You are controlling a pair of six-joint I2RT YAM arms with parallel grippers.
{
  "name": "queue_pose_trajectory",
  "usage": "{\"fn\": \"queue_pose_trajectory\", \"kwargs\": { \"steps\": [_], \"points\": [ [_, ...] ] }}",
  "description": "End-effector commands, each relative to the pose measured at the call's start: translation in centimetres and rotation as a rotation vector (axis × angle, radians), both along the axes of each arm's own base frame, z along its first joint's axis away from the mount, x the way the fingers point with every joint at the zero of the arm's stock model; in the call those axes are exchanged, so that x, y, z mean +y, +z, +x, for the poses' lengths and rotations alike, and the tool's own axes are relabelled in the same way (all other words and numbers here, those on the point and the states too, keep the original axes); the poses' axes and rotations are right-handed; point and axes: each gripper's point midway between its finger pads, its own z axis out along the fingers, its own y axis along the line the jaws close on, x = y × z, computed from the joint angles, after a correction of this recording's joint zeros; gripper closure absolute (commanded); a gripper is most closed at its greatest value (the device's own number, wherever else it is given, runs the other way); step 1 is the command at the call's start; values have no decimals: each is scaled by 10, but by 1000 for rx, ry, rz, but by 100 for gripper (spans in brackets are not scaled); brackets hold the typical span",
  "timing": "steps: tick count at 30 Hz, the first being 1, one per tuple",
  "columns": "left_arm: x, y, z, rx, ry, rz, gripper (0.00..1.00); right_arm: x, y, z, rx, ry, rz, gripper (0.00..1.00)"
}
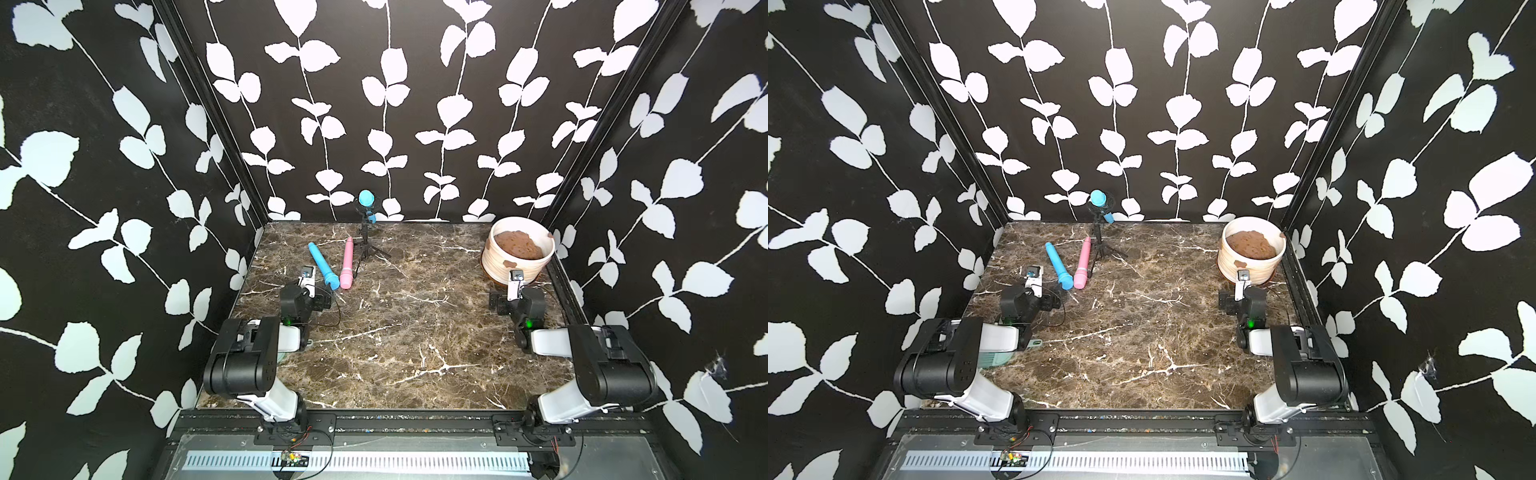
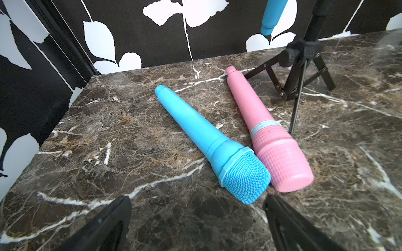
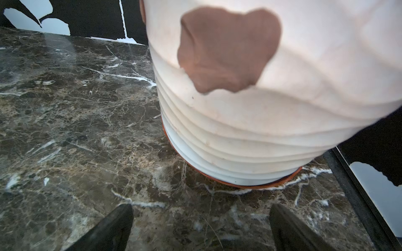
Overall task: Scrub the dried mud off the ceramic pot
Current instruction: Move the brush to the center of the board.
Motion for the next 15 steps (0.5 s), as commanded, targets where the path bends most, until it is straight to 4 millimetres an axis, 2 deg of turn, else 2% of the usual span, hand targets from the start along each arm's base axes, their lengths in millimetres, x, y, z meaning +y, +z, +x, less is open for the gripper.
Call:
{"fn": "queue_pose_trajectory", "kwargs": {
  "steps": [1,11,15],
  "points": [
    [-1,6,2,-14,0,3,1,0,13,7,-41,-3,6,0],
    [-1,7,2,-16,-1,2,1,1,12,7,-37,-2,9,0],
    [-1,7,2,-14,0,3,1,-6,13,8,-34,-43,6,0]
  ]
}}
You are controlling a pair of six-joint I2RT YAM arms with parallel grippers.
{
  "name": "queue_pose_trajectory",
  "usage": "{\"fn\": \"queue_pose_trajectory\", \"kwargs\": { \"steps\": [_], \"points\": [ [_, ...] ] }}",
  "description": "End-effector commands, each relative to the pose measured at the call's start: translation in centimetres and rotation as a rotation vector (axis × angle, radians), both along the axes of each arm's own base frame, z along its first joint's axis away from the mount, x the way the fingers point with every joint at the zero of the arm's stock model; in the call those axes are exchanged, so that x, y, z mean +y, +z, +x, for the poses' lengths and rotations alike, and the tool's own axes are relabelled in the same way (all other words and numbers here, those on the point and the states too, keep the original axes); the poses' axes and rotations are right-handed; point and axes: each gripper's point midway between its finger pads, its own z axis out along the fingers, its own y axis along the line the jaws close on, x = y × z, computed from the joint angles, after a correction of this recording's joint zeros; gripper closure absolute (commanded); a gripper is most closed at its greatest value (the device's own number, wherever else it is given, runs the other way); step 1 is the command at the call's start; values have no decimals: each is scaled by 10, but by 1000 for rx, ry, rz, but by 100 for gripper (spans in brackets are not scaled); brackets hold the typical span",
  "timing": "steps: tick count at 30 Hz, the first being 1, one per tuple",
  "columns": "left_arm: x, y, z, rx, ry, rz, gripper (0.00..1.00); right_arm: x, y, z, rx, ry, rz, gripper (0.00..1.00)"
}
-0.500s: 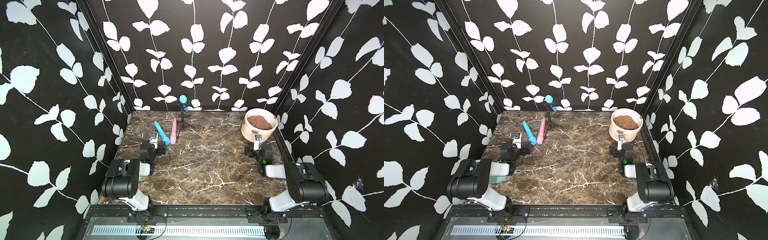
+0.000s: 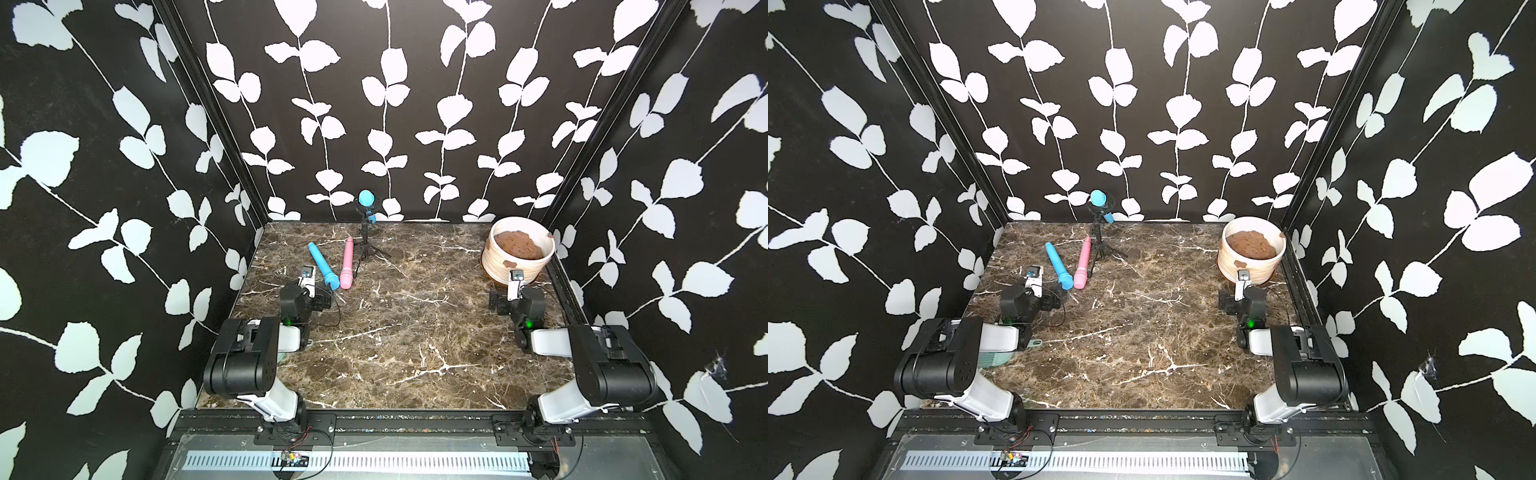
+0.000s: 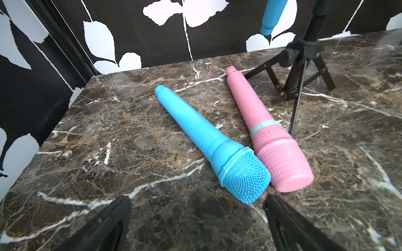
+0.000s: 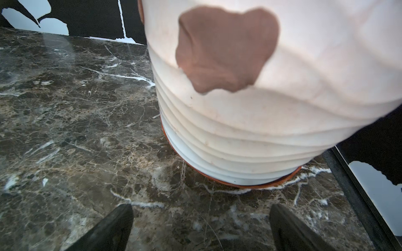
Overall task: Scrub the dried mud off the ceramic pot
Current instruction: Move the brush to the center of the board.
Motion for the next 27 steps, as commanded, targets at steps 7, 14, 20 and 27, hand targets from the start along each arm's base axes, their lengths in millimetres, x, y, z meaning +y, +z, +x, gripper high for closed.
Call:
{"fn": "queue_pose_trajectory", "kwargs": {
  "steps": [7,14,20,27],
  "points": [
    [-8,13,-3,-46,-13,34,1,-55,39,-18,-127,-351,18,0],
    [-4,58,-31,5,140,60,2,-114,67,-109,123,-923,112,1],
    [8,103,-65,-11,264,-152,1,-123,83,-166,161,-1068,143,1],
    [25,107,-114,233,478,-356,1,-46,84,-139,252,-546,368,1]
  ]
}}
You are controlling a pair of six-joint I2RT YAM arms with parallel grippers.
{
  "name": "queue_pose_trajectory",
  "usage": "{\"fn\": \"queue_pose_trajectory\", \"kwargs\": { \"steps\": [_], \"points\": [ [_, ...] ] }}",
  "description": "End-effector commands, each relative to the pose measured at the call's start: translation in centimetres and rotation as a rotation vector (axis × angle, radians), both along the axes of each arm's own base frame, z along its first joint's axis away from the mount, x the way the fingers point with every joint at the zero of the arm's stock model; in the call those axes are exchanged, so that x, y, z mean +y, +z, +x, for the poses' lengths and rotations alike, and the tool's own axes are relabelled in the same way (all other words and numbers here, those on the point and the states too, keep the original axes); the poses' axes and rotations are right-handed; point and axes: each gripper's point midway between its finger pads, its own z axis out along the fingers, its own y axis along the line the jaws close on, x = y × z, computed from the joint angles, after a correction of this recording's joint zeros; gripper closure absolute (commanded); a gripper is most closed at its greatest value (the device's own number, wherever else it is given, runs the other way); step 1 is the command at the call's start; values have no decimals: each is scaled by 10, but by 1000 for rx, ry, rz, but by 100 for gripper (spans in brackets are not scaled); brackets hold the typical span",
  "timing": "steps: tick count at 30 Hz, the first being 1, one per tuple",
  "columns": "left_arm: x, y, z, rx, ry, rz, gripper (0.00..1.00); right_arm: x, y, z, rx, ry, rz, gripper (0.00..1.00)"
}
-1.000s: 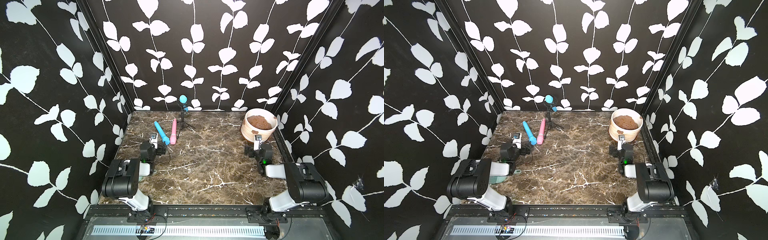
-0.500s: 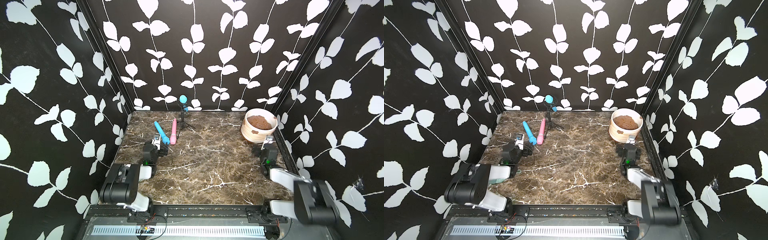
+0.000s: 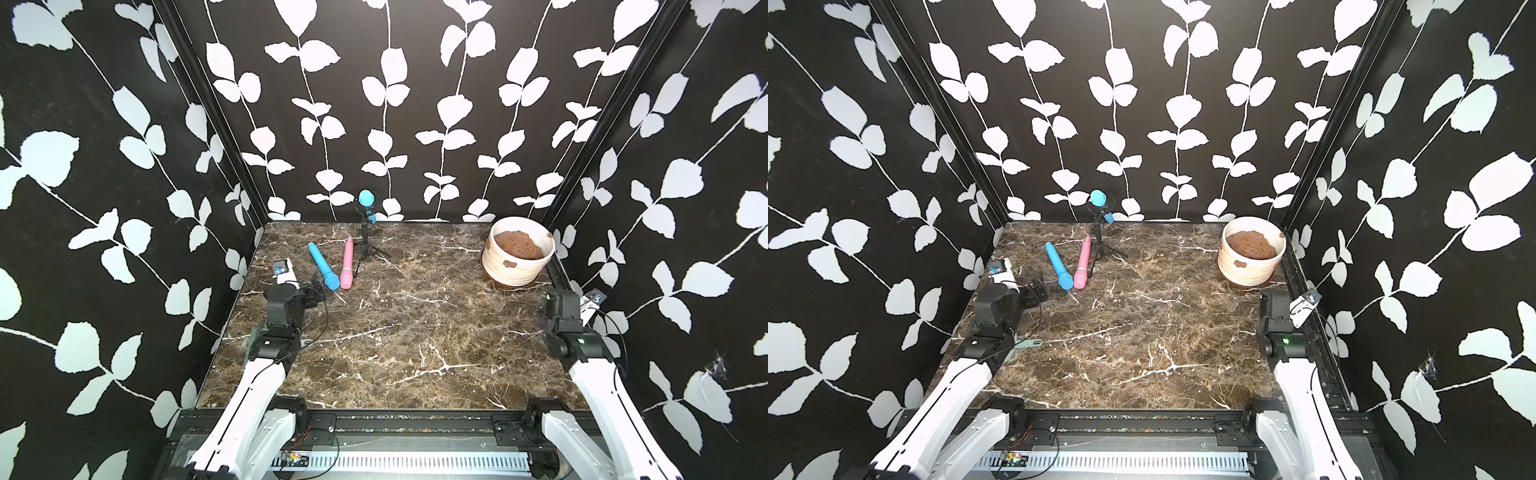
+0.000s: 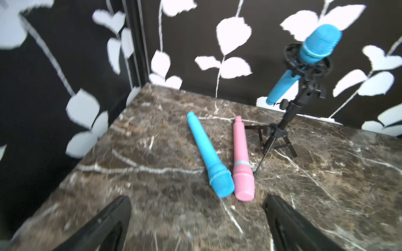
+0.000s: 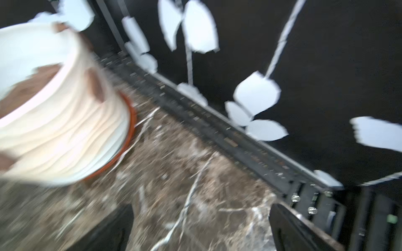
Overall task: Scrub the dried mud off the ceramic pot
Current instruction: Move the brush to the center of the board.
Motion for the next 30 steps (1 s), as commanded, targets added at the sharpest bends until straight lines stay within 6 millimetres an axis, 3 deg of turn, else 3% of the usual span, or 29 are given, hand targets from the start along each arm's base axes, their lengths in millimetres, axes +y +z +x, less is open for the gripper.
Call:
{"fn": "queue_pose_trajectory", "kwargs": {
  "steps": [1,5,8,11,14,18,22,26,30],
  "points": [
    [10,-25,-37,274,140,-147,2,55,-12,13,36,315,160,1],
    [8,-36,-64,506,179,-181,1,115,-15,21,75,594,192,1],
    [37,-47,-101,647,374,-115,2,161,-12,20,90,779,65,0],
    [62,-38,-128,700,516,-55,2,214,-9,15,57,979,-19,0],
    [80,-30,-144,736,616,-52,2,279,-14,3,30,1216,-95,1],
    [92,-28,-144,735,660,-46,1,385,-29,-28,54,1618,-328,0],
    [103,-32,-139,714,728,-87,1,475,-51,-60,41,1959,-473,0],
    [115,-43,-135,738,795,-148,1,545,-70,-77,53,2159,-404,0],
    [122,-53,-134,774,824,-189,2,603,-68,-80,-28,2273,-313,0]
  ]
}}
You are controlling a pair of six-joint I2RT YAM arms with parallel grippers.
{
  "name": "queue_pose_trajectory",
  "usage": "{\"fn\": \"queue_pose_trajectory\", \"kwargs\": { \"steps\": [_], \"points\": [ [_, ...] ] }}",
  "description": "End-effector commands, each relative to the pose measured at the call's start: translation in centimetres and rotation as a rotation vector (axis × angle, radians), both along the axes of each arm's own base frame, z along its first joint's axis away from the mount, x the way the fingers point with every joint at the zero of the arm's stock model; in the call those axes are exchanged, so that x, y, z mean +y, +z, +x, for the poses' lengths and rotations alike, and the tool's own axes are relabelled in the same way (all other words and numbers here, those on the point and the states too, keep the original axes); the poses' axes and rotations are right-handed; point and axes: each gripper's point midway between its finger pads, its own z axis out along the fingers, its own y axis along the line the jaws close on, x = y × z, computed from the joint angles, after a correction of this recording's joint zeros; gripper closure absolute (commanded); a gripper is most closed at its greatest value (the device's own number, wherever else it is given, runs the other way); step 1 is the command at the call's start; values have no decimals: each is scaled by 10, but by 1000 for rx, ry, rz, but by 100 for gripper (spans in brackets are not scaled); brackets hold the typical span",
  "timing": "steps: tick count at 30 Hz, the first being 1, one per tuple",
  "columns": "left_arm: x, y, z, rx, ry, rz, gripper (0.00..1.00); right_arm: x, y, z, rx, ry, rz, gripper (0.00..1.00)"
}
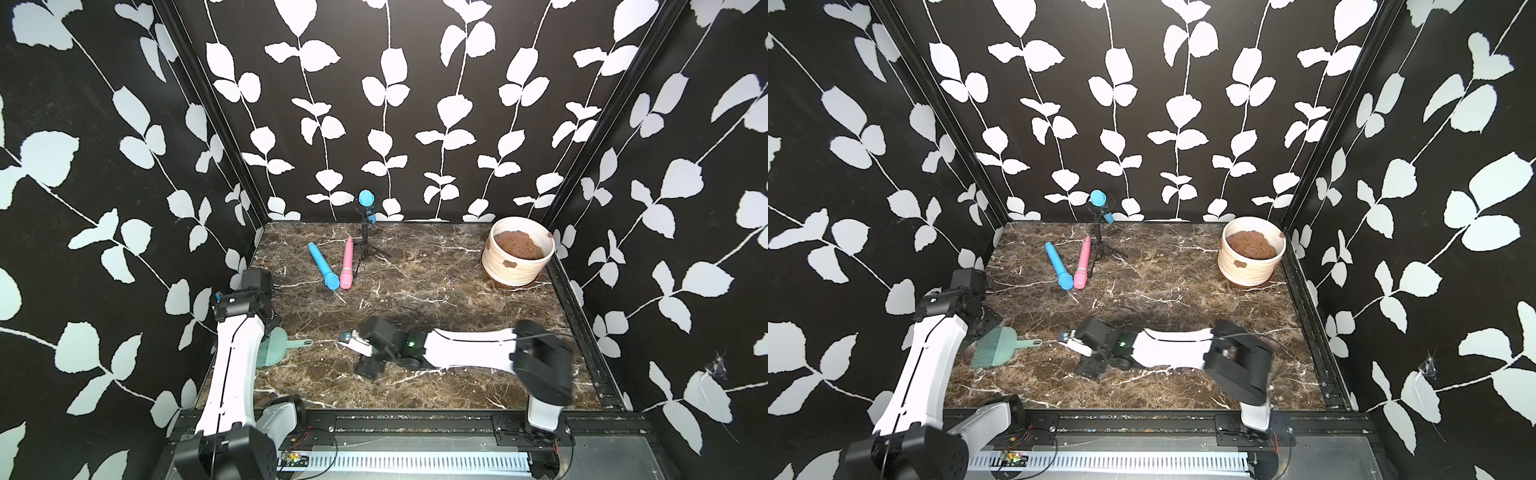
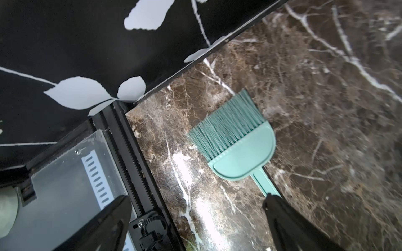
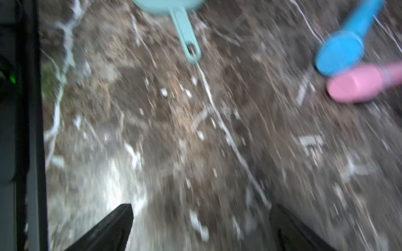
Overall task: Scrub the dried mud off the ceramic pot
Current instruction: Move the brush to the center of the board.
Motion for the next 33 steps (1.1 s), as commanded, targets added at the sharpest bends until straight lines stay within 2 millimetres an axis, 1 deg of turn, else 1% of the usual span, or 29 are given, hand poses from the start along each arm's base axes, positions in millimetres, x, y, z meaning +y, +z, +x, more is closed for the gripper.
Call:
{"fn": "queue_pose_trajectory", "kwargs": {
  "steps": [1,4,7,10,12,14,15,18,19,21,23,25,26,29,31,33],
  "points": [
    [2,-6,0,-7,35,-35,1,48,18,-7,8,159,110,0],
    [8,-11,-6,13,92,-36,2,74,2,3,51,194,80,0],
    [10,-18,-4,27,98,-55,2,97,-6,15,107,209,91,1],
    [11,-24,-3,45,105,-70,2,116,-13,24,90,233,124,1],
    [13,-28,-3,50,110,-74,1,128,-23,28,80,251,124,1],
    [13,-33,-3,57,116,-81,1,139,-36,37,74,246,107,2],
    [13,-35,-3,57,116,-86,2,145,-38,43,73,240,104,3],
    [11,-40,-2,61,111,-102,1,157,-47,56,86,228,109,10],
    [10,-41,-1,61,108,-104,2,160,-50,57,94,234,117,14],
    [11,-41,-3,63,111,-105,2,165,-54,62,106,230,145,17],
    [11,-41,-2,53,112,-103,2,169,-59,63,125,226,173,21],
    [10,-42,-1,40,108,-111,2,171,-66,62,133,229,176,28],
    [10,-43,-1,38,108,-115,1,171,-70,60,140,233,175,31],
    [10,-44,-2,48,111,-116,2,172,-78,56,144,241,166,46],
    [10,-45,-2,52,111,-121,1,171,-82,58,133,226,151,57],
    [9,-47,-1,52,108,-130,2,168,-83,61,120,211,133,64]
  ]
}}
